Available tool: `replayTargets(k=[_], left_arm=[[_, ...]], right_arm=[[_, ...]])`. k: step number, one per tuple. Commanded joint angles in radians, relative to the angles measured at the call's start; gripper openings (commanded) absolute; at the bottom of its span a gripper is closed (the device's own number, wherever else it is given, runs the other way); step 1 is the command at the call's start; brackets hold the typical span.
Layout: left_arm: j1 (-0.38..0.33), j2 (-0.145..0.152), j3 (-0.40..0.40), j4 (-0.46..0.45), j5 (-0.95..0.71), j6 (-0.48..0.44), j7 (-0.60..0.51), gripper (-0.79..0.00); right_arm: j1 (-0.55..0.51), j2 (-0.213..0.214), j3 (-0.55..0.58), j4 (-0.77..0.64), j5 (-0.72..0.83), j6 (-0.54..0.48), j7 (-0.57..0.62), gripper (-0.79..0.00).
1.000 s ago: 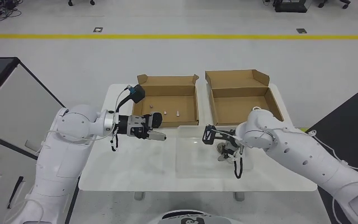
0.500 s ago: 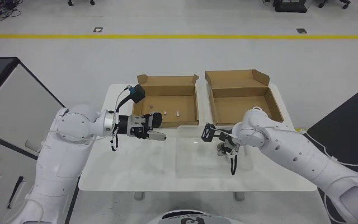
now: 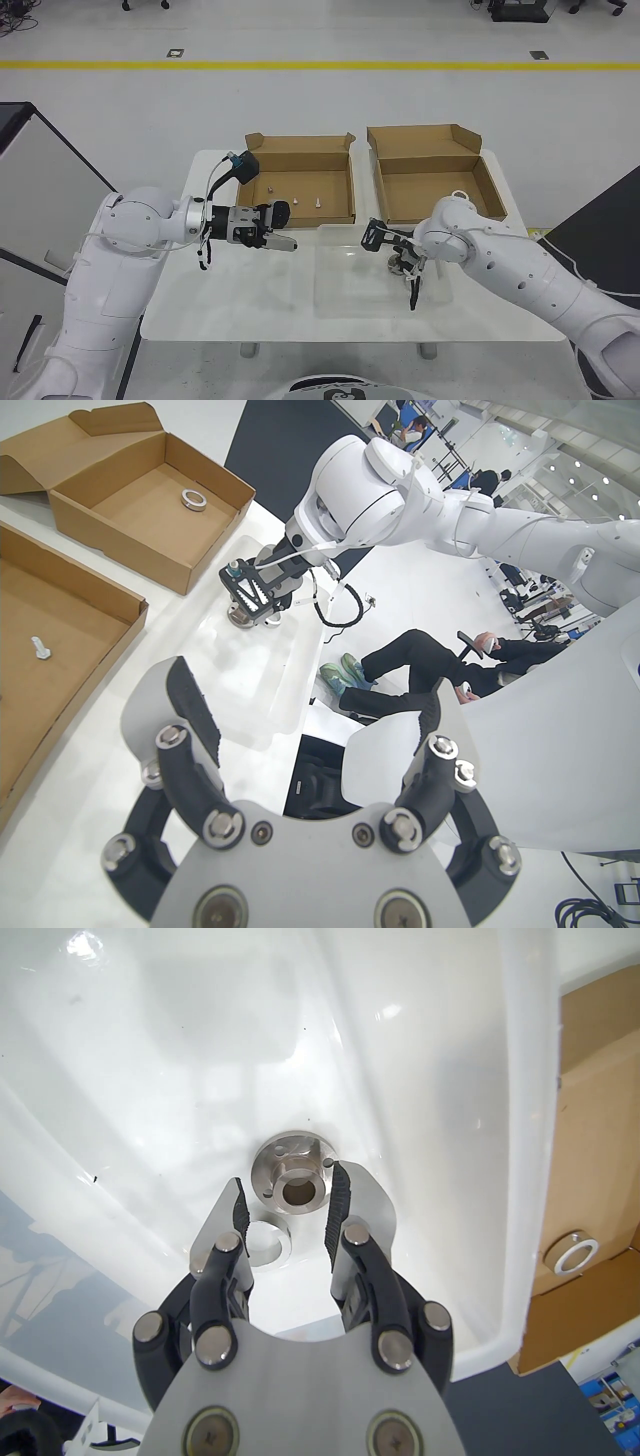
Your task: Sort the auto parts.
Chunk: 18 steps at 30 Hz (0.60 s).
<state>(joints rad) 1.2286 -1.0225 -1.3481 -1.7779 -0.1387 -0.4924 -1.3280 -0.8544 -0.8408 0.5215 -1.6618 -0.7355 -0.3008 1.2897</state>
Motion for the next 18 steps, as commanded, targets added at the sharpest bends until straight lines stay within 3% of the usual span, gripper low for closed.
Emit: replayTargets(k=[1, 18], left_arm=[[0.0, 0.0, 0.0, 0.0, 0.0, 0.0, 0.0, 0.0], [0.0, 0.0, 0.0, 0.0, 0.0, 0.0, 0.0, 0.0]], right_arm=[[-0.003, -0.001, 0.002, 0.001, -0.005, 0.002, 0.001, -0.422], [-0.013, -0.023, 0.005, 0.022, 0.002, -0.02, 0.014, -0.477]])
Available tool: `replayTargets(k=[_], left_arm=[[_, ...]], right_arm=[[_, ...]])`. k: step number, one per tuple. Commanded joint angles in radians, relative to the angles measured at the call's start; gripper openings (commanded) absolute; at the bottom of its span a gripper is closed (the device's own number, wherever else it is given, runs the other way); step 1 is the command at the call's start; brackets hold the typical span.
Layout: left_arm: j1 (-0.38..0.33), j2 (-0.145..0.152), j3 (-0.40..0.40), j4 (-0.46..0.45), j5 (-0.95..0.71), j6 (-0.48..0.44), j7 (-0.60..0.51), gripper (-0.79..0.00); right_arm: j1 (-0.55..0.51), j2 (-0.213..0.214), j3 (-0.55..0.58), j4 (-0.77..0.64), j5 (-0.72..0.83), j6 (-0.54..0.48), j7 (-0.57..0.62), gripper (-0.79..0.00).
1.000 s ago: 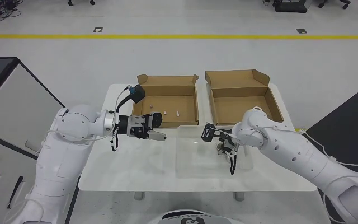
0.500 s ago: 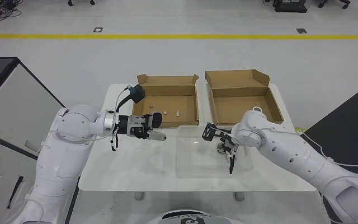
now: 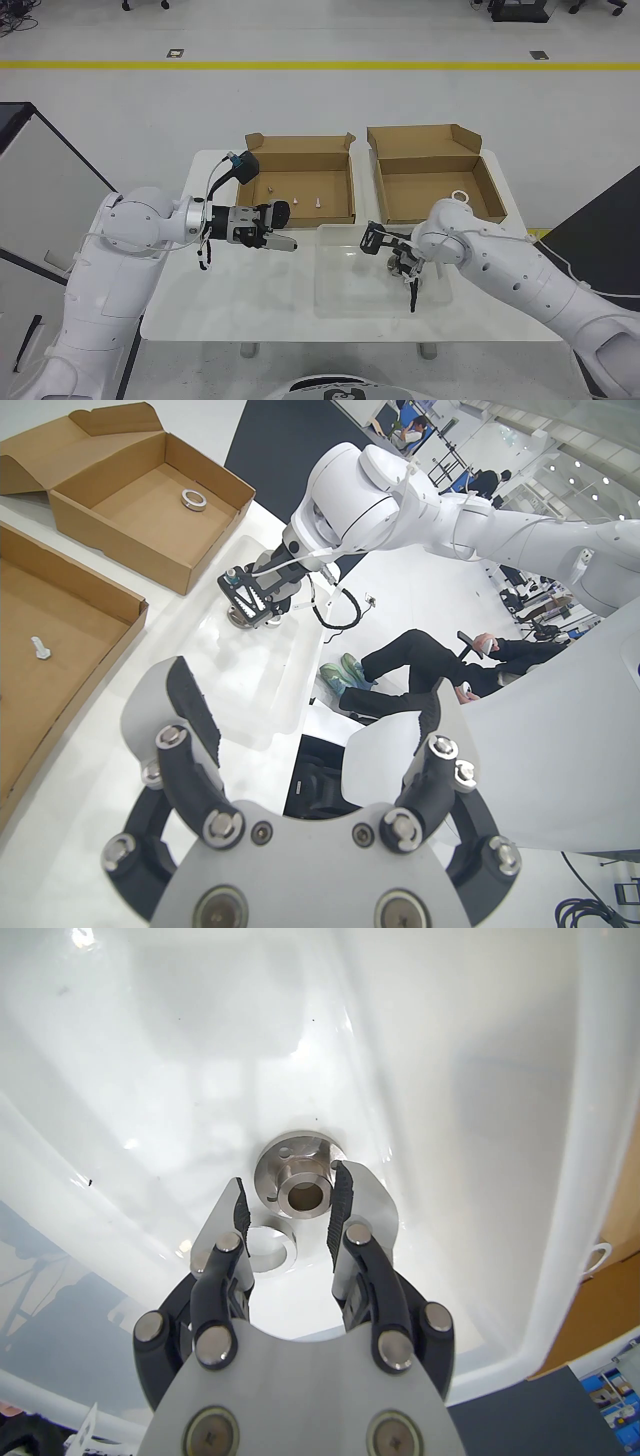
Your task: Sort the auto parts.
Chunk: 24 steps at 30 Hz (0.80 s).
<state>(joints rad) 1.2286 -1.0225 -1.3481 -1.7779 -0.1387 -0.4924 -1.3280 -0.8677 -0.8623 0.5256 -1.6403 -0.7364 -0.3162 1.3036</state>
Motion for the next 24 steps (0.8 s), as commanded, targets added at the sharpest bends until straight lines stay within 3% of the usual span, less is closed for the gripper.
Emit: replayTargets(k=[1, 24], left_arm=[[0.0, 0.0, 0.0, 0.0, 0.0, 0.0, 0.0, 0.0], [0.0, 0.0, 0.0, 0.0, 0.0, 0.0, 0.0, 0.0]], right_arm=[[0.0, -0.002, 0.001, 0.0, 0.004, -0.009, 0.001, -0.477], [-0.009, -0.024, 0.013, 0.011, -0.017, 0.003, 0.016, -0.462]])
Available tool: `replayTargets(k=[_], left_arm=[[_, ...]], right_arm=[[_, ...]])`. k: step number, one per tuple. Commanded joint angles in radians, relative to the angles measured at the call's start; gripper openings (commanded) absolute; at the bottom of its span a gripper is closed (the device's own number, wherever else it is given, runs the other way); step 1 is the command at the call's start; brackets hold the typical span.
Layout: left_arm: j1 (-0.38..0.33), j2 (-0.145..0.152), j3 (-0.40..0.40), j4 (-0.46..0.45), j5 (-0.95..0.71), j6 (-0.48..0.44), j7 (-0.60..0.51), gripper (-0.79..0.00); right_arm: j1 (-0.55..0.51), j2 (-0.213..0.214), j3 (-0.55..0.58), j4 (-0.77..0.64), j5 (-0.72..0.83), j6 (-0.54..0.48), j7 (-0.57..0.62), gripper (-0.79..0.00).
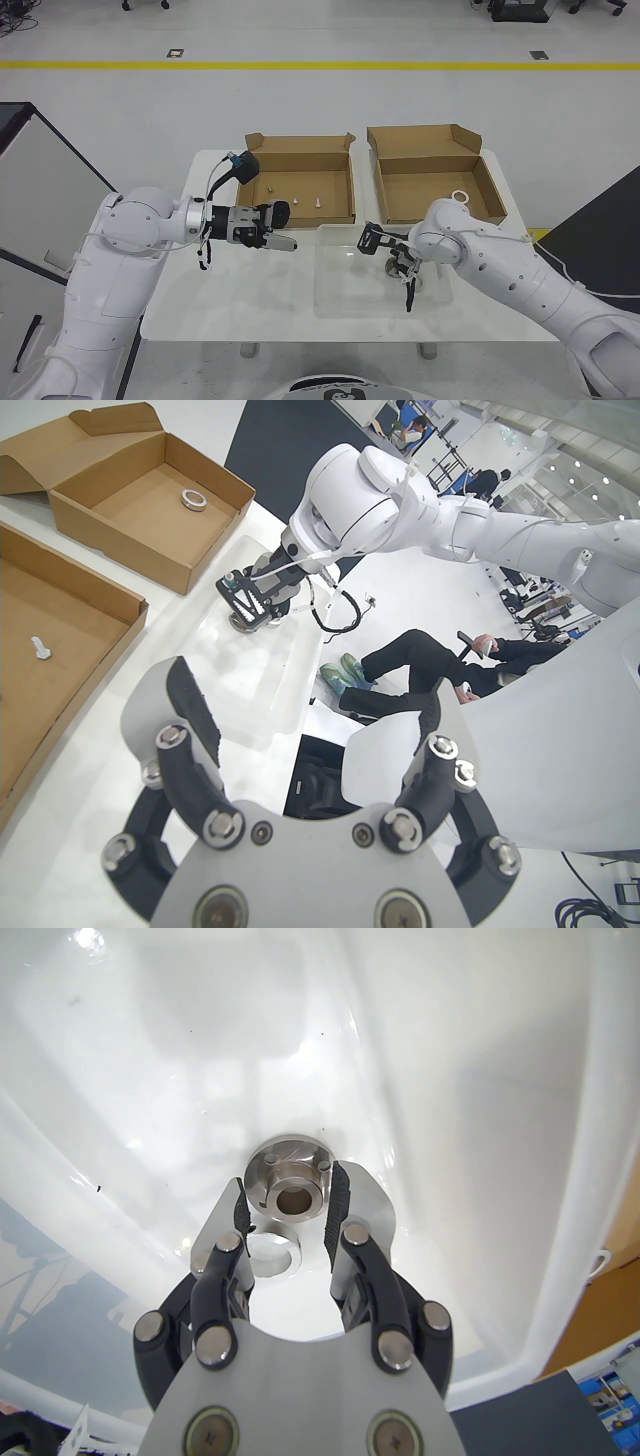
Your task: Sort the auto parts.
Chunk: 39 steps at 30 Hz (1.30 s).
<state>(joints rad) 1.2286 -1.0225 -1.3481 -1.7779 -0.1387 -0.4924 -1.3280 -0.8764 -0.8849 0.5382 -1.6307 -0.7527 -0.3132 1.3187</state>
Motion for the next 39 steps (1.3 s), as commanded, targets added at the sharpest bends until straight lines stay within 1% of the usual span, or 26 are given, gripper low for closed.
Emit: replayTargets(k=[1, 14, 16, 17, 19, 20, 31, 39], left_arm=[[0.0, 0.0, 0.0, 0.0, 0.0, 0.0, 0.0, 0.0], [0.0, 0.0, 0.0, 0.0, 0.0, 0.0, 0.0, 0.0], [0.0, 0.0, 0.0, 0.0, 0.0, 0.0, 0.0, 0.0], [0.0, 0.0, 0.0, 0.0, 0.0, 0.0, 0.0, 0.0], [0.0, 0.0, 0.0, 0.0, 0.0, 0.0, 0.0, 0.0], [0.0, 0.0, 0.0, 0.0, 0.0, 0.0, 0.0, 0.0], [0.0, 0.0, 0.0, 0.0, 0.0, 0.0, 0.0, 0.0], [0.0, 0.0, 0.0, 0.0, 0.0, 0.0, 0.0, 0.0]], right_arm=[[0.0, -0.002, 0.001, 0.002, -0.001, 0.0, 0.002, -0.465], [-0.013, -0.007, 0.014, 0.007, -0.018, 0.001, 0.013, -0.477], [-0.012, -0.011, 0.01, 0.014, -0.023, 0.003, 0.018, -0.523], [-0.011, -0.013, 0.008, 0.016, -0.024, 0.004, 0.019, -0.56], [-0.009, -0.017, 0.007, 0.022, -0.025, 0.009, 0.022, -0.767], [-0.009, -0.018, 0.006, 0.023, -0.026, 0.011, 0.023, -0.785], [-0.007, -0.022, 0.025, -0.003, -0.033, 0.014, 0.05, -0.785], [-0.022, 0.005, 0.099, -0.111, -0.005, 0.005, 0.104, -0.785]])
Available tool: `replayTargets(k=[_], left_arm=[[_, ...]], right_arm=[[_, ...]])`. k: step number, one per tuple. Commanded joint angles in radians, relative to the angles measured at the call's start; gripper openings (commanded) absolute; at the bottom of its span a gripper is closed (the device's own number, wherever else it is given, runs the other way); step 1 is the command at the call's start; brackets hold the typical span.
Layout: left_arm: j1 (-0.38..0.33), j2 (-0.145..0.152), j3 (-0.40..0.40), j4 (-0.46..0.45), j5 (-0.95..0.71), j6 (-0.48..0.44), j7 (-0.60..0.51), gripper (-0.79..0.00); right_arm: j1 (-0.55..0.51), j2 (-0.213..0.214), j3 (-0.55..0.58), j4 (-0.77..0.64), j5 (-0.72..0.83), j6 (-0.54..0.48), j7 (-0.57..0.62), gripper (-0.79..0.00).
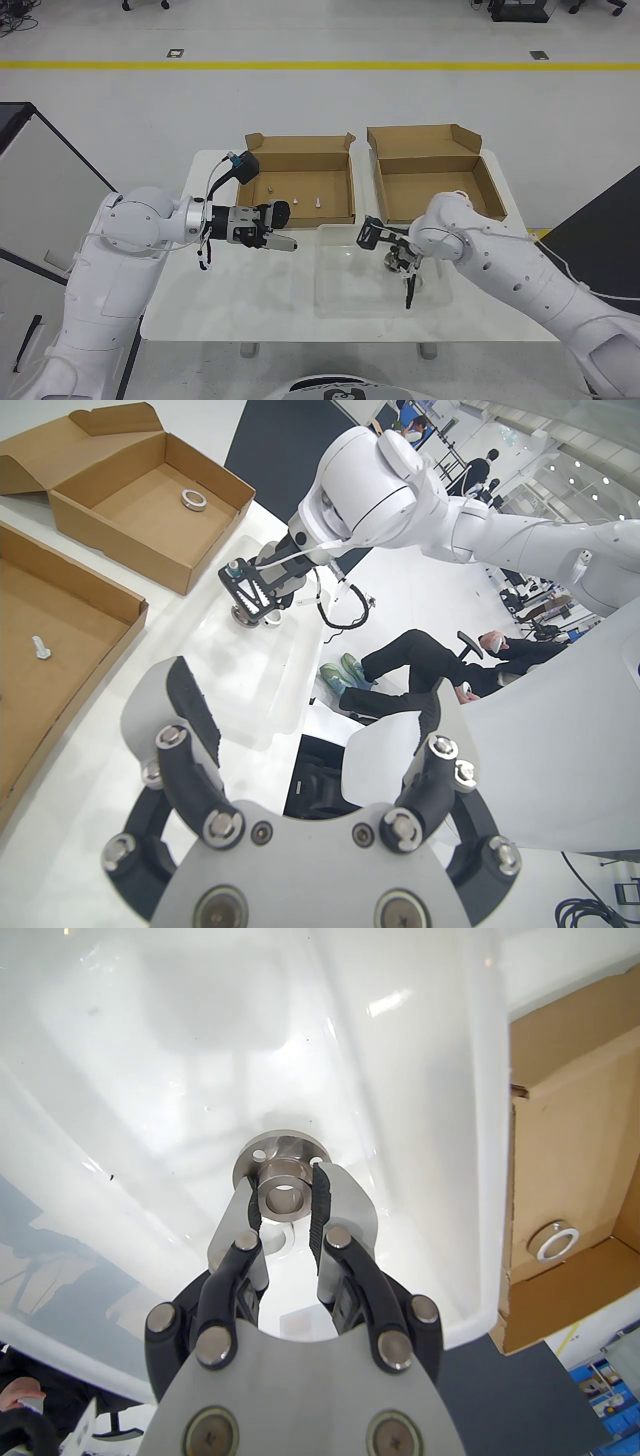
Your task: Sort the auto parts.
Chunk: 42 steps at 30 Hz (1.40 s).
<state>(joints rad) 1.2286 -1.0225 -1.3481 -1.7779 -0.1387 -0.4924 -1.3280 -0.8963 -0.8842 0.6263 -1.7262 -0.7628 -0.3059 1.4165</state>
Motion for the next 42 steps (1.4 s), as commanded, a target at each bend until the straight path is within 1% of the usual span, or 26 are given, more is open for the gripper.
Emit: replayTargets(k=[1, 9, 12, 24, 27, 29, 32, 35, 37, 40, 42], left_arm=[[0.0, 0.0, 0.0, 0.0, 0.0, 0.0, 0.0, 0.0], [0.0, 0.0, 0.0, 0.0, 0.0, 0.0, 0.0, 0.0], [0.0, 0.0, 0.0, 0.0, 0.0, 0.0, 0.0, 0.0], [0.0, 0.0, 0.0, 0.0, 0.0, 0.0, 0.0, 0.0], [0.0, 0.0, 0.0, 0.0, 0.0, 0.0, 0.0, 0.0], [0.0, 0.0, 0.0, 0.0, 0.0, 0.0, 0.0, 0.0], [0.0, 0.0, 0.0, 0.0, 0.0, 0.0, 0.0, 0.0], [0.0, 0.0, 0.0, 0.0, 0.0, 0.0, 0.0, 0.0], [0.0, 0.0, 0.0, 0.0, 0.0, 0.0, 0.0, 0.0], [0.0, 0.0, 0.0, 0.0, 0.0, 0.0, 0.0, 0.0], [0.0, 0.0, 0.0, 0.0, 0.0, 0.0, 0.0, 0.0]], right_arm=[[-0.007, 0.009, 0.024, -0.031, 0.012, -0.004, 0.015, -0.785], [-0.053, 0.053, 0.14, -0.178, 0.066, 0.002, 0.099, -0.785], [-0.066, 0.067, 0.157, -0.222, 0.088, 0.02, 0.118, -0.785], [-0.065, 0.071, 0.157, -0.227, 0.091, 0.022, 0.119, -0.785], [-0.077, 0.071, 0.179, -0.197, 0.141, 0.046, 0.058, -0.785], [-0.084, 0.074, 0.231, -0.157, 0.263, 0.067, 0.002, -0.785], [-0.108, 0.085, 0.321, -0.081, 0.466, 0.065, -0.056, -0.785], [-0.149, 0.097, 0.396, -0.006, 0.636, 0.03, -0.084, -0.785], [-0.181, 0.104, 0.435, 0.039, 0.762, -0.012, -0.093, -0.785], [-0.224, 0.109, 0.475, 0.108, 0.951, -0.081, -0.079, -0.785], [-0.244, 0.11, 0.487, 0.145, 1.071, -0.124, -0.049, -0.785]])
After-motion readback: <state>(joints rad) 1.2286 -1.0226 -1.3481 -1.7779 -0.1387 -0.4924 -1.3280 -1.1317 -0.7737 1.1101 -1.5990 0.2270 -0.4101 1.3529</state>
